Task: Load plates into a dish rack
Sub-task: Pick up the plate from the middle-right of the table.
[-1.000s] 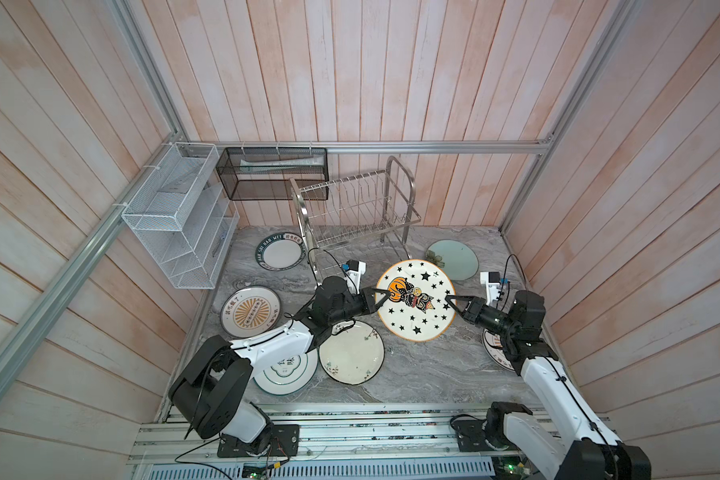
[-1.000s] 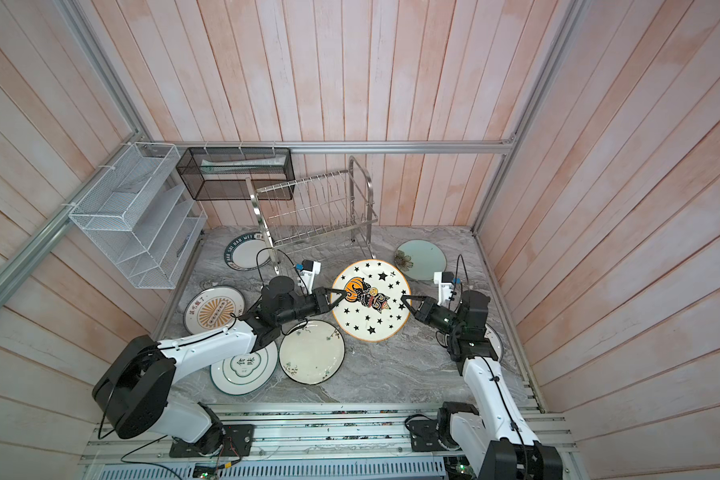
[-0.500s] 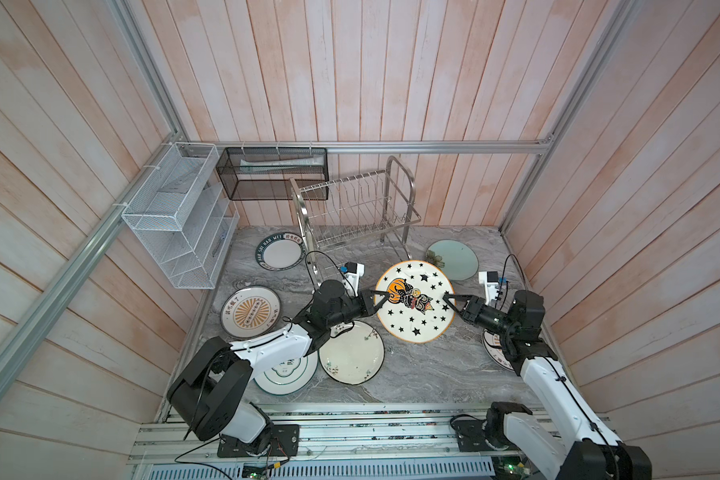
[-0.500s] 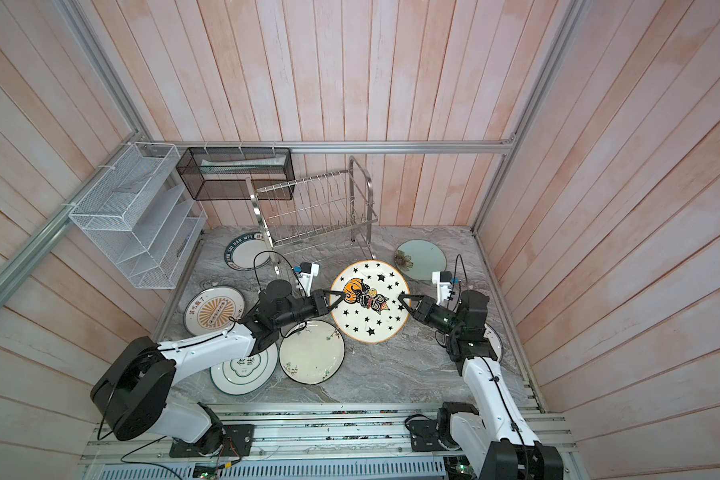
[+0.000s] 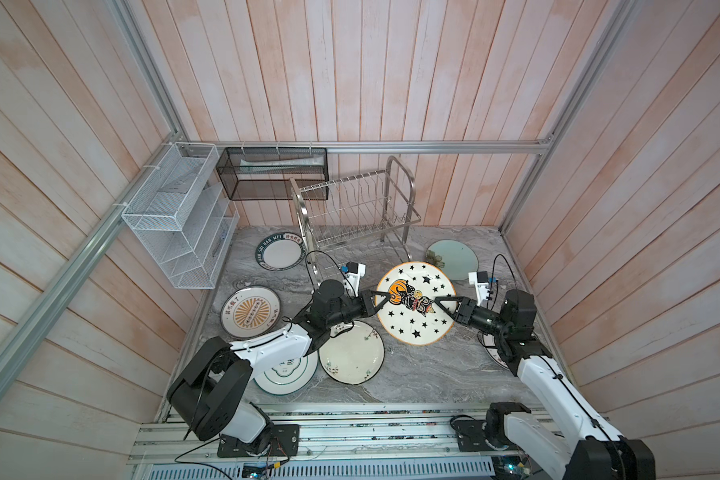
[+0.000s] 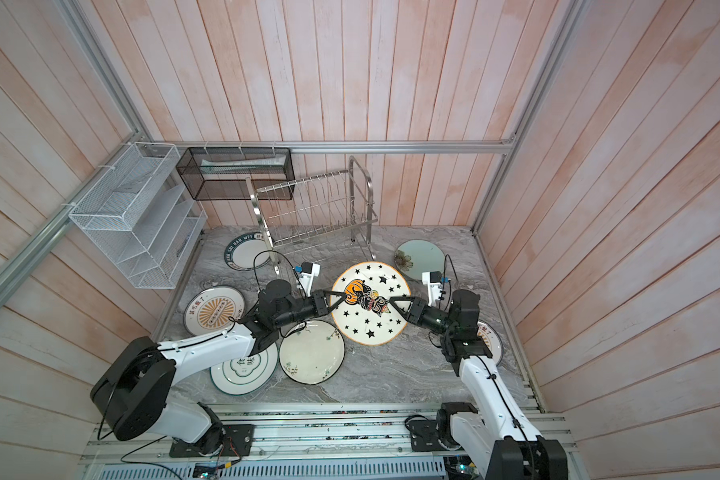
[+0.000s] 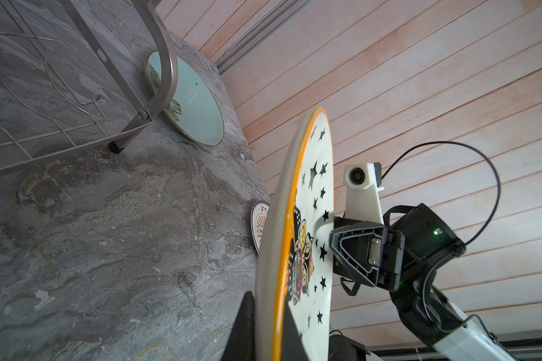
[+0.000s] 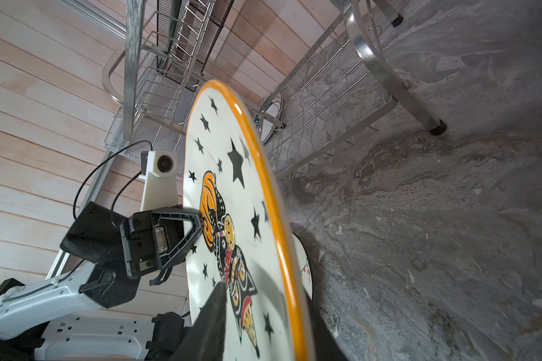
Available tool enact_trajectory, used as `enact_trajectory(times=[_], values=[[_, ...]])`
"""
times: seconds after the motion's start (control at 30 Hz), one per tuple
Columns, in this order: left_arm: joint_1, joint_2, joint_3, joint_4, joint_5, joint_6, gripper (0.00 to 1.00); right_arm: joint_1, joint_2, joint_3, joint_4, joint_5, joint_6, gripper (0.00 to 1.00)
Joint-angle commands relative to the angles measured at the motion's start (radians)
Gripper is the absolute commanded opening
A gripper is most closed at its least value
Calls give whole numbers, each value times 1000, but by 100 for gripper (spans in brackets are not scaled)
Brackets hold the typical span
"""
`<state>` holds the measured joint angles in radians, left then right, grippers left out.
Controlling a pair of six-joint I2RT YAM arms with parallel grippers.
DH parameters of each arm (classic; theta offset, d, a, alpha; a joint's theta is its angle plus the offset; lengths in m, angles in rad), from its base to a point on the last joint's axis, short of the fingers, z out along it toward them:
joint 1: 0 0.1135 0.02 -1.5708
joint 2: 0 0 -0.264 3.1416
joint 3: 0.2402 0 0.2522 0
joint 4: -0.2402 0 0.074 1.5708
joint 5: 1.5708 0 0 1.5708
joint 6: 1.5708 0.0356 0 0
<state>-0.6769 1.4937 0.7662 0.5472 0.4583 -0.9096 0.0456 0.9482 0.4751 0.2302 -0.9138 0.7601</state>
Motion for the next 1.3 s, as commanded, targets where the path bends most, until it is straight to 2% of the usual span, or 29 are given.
enact_trajectory(times=[0.0, 0.1, 0.33, 0.4, 0.53, 0.77, 0.93, 1.27], values=[[-15, -29, -5, 91, 24, 4, 0, 39, -6, 18, 42, -86, -33, 34], [-15, -31, -5, 88, 19, 5, 0, 45, -7, 20, 37, -92, -39, 30], [-15, -26, -7, 84, 17, 9, 0, 48, 1, 26, 38, -105, -42, 4], [-15, -28, -5, 79, 18, 12, 0, 47, 2, 28, 38, -102, -44, 0], [-15, -38, -7, 70, 11, 21, 1, 48, 2, 42, 31, -81, -55, 0], [-14, -63, -13, 46, -4, 41, 24, 37, -5, 71, 25, -38, -65, 0], [-14, -74, -19, 40, -7, 46, 45, 20, -17, 72, 59, -19, -43, 0], [-15, -71, -21, 32, -7, 47, 46, 19, -17, 69, 131, -46, -3, 0]])
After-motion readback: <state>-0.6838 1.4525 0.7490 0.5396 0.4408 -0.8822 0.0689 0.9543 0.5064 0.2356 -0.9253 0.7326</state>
